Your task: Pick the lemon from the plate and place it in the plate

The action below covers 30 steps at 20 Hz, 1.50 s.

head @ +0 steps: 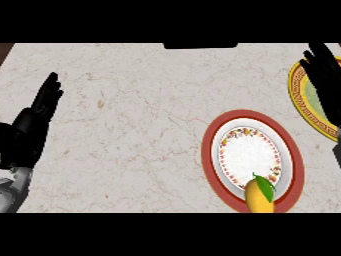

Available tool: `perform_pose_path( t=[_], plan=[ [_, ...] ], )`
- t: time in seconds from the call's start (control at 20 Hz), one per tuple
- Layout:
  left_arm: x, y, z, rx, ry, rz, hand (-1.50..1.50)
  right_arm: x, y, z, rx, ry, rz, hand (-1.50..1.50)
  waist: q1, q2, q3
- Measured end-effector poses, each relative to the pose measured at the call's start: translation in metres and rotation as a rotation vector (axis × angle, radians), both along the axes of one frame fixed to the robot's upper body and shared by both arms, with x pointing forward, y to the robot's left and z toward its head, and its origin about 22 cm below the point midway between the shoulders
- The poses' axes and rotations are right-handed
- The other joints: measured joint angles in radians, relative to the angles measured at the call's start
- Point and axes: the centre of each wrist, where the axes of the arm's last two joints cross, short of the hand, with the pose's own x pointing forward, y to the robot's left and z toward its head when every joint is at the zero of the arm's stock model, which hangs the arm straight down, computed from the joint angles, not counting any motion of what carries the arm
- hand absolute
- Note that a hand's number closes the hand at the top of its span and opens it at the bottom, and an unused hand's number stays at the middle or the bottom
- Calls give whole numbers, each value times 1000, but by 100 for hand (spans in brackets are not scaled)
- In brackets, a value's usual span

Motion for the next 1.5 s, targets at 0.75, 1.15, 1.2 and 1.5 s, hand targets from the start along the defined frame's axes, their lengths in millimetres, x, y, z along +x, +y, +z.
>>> perform_pose_path(
  t=[0.75,1.15,1.2,1.5],
  plan=[
    [-1,17,-52,-142,181,47,0,-68,-47,-83,-20,-123,376,-150,-4,-10,-16],
    [2,23,-66,-157,196,32,0,-99,-80,-96,-249,-114,559,-150,8,-12,-16],
    [6,22,-66,-157,198,32,0,-99,-84,-91,-277,-111,571,-150,8,-12,-16],
    [8,27,-62,-158,196,23,0,-101,-71,-75,-396,-72,629,-150,12,-14,-17]
  ],
)
